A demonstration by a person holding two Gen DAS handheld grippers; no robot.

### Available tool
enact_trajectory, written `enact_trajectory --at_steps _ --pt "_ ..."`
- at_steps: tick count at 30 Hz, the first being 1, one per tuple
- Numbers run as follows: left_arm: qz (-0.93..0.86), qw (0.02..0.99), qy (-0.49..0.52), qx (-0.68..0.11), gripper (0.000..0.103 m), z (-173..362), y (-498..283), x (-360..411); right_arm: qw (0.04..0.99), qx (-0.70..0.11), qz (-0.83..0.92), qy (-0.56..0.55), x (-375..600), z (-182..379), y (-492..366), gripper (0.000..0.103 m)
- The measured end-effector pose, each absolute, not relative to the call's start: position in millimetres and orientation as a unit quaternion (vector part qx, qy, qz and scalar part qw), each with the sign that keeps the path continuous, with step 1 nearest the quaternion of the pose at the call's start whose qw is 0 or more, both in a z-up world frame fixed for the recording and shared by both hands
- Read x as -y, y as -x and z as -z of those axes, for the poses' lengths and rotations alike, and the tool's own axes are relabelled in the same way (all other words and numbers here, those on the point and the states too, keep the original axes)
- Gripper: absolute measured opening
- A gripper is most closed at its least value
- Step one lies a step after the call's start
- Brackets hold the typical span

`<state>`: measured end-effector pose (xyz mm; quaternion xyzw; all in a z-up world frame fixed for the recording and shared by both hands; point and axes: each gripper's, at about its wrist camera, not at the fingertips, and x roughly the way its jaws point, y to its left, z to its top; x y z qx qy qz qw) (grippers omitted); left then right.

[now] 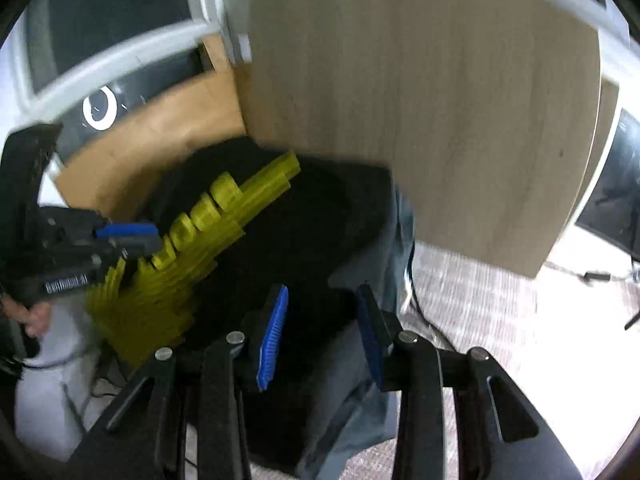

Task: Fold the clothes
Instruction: 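Lower the folded pants onto the clothes stack with both grippers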

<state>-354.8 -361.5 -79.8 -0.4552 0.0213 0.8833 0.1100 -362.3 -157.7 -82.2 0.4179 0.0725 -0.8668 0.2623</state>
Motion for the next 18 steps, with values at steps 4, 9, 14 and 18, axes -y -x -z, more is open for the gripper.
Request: enact_trajectory --at_steps 4,9,14,18 --pt "-0.881 0.132 0.453 0.007 0.002 81 352 379 0.273 -0.062 0.856 -0.434 153 90 362 0.035" --pt "-0.899 0.134 0.417 0.003 0.005 49 352 377 0.277 -0.041 0.88 -0.385 142 41 366 0.035" --pt "-0.91 0.121 0.396 -0.009 0.01 36 385 373 0.251 -0.047 0.892 -0.373 165 23 410 0.035" --pt "-0.901 0.092 0.424 -0.019 0.014 59 421 377 0.219 -0.054 0.881 -0.416 184 48 464 0.035"
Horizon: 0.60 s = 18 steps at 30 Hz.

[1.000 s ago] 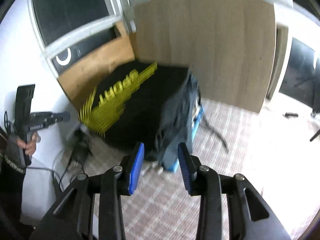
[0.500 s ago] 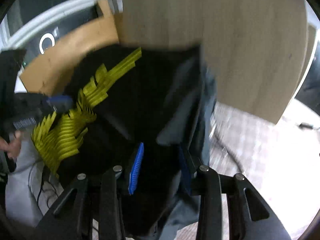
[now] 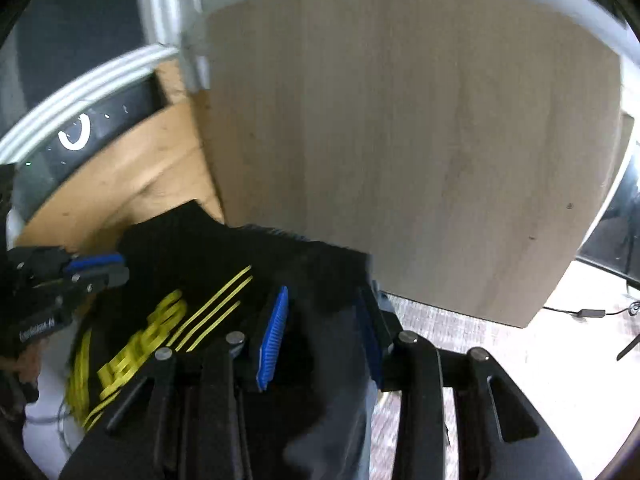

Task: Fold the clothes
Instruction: 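Lower the folded pants onto the clothes stack with both grippers, then open both grippers and release the pants on top of the stack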

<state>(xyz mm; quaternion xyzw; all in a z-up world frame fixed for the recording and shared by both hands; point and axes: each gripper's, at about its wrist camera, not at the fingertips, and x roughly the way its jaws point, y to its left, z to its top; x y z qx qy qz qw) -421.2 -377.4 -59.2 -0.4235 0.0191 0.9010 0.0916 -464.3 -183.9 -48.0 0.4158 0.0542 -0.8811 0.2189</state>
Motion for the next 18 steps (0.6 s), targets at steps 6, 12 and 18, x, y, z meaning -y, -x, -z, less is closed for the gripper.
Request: enact_trajectory --at_steps 6,12,18 --pt "-0.904 0.091 0.418 0.006 0.016 59 409 397 0.203 -0.051 0.876 -0.435 177 51 469 0.035" --pt "-0.913 0.108 0.391 0.038 0.017 44 332 412 0.247 -0.038 0.876 -0.413 142 15 385 0.037" --pt "-0.904 0.112 0.414 0.005 0.028 66 294 388 0.269 -0.061 0.859 -0.432 150 51 320 0.041"
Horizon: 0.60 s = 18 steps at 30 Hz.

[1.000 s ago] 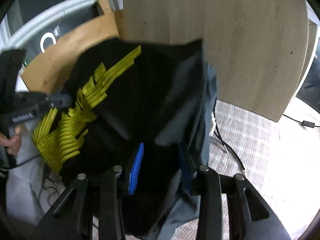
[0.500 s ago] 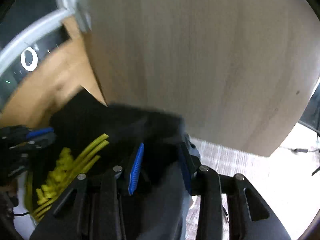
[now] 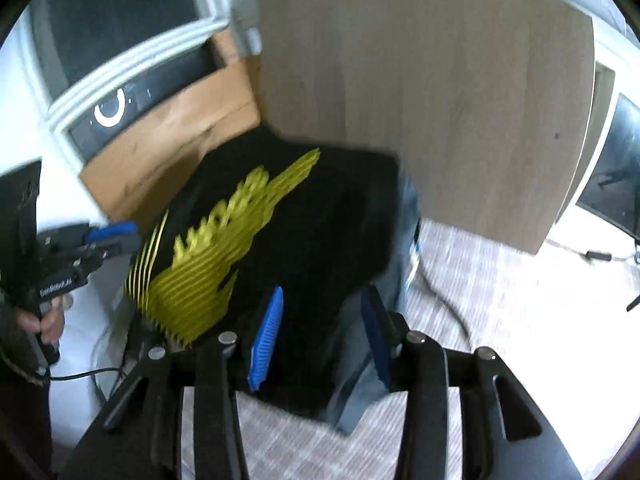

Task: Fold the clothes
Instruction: 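Open both grippers and release the pants on top of the stack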

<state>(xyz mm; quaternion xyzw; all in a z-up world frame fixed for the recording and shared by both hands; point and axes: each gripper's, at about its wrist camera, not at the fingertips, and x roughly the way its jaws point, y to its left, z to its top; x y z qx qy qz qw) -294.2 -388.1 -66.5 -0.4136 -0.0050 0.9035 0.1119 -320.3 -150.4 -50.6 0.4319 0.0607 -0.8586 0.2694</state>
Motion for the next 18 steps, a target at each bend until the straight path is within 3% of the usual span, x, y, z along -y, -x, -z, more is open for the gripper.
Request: enact_trajectory --at_steps 4,10,14,18 --pt "-0.89 0.094 0.446 -0.007 0.03 87 303 387 0.249 -0.045 0.832 -0.493 134 89 317 0.041" --pt "-0.908 0.061 0.414 0.001 0.035 60 271 391 0.209 -0.015 0.866 -0.454 98 56 282 0.044" --pt "-0.921 0.039 0.386 0.013 0.055 35 231 379 0.172 -0.04 0.893 -0.415 85 33 251 0.05" --pt "-0.928 0.026 0.372 0.015 0.065 24 192 353 0.161 -0.048 0.903 -0.394 74 18 228 0.052"
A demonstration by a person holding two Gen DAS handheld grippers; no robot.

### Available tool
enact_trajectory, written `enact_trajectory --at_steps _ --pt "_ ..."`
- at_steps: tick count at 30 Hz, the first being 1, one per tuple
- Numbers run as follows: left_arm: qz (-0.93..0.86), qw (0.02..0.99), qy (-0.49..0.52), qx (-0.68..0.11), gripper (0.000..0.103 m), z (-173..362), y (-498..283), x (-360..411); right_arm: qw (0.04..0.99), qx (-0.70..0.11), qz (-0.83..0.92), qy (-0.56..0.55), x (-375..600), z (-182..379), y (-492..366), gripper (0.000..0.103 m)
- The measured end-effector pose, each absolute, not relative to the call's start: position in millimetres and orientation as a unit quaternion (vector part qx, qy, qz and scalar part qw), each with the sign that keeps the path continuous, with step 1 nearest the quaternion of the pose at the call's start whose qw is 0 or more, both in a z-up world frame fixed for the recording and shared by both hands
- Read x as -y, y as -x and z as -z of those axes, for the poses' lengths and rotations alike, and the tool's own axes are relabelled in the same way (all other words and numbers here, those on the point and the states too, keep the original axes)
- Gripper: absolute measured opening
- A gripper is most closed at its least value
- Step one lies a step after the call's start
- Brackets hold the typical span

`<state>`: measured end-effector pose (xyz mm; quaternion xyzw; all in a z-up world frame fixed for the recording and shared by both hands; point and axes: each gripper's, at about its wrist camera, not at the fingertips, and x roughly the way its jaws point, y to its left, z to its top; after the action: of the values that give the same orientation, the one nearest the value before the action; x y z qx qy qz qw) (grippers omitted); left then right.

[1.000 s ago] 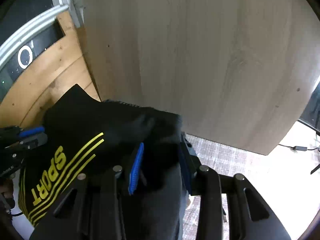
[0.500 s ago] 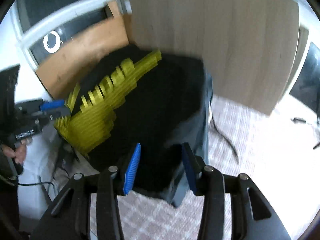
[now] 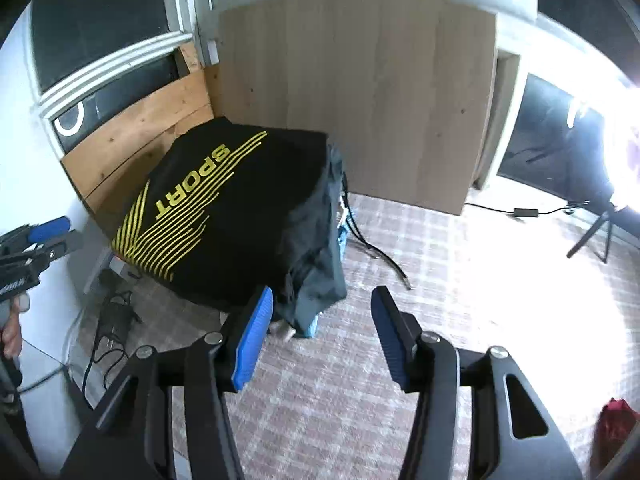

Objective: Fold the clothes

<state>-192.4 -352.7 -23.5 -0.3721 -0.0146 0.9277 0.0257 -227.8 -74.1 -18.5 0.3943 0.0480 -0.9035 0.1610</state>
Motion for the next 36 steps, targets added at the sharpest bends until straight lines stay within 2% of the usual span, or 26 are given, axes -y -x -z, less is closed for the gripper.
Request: enact_trajectory --at_steps 2,5,14,24,36 --pt "-0.93 0.016 0.368 0.009 0.071 21 175 336 0.165 -0.045 0.904 -0.392 67 13 220 0.056" --pt "-0.932 0.004 0.361 0.009 0.073 18 151 314 0.163 -0.052 0.906 -0.387 50 10 200 0.056" --pt "-0.927 -0.07 0.366 0.042 0.074 14 76 257 0.161 -0.07 0.916 -0.361 -7 0 139 0.057" --pt "-0.926 -0.064 0.369 0.056 0.075 13 -5 179 0.191 -0.088 0.913 -0.35 -63 1 70 0.06" --pt "-0.93 -0.085 0.353 0.061 0.075 4 -43 148 0.212 -0.103 0.909 -0.345 -88 8 39 0.06"
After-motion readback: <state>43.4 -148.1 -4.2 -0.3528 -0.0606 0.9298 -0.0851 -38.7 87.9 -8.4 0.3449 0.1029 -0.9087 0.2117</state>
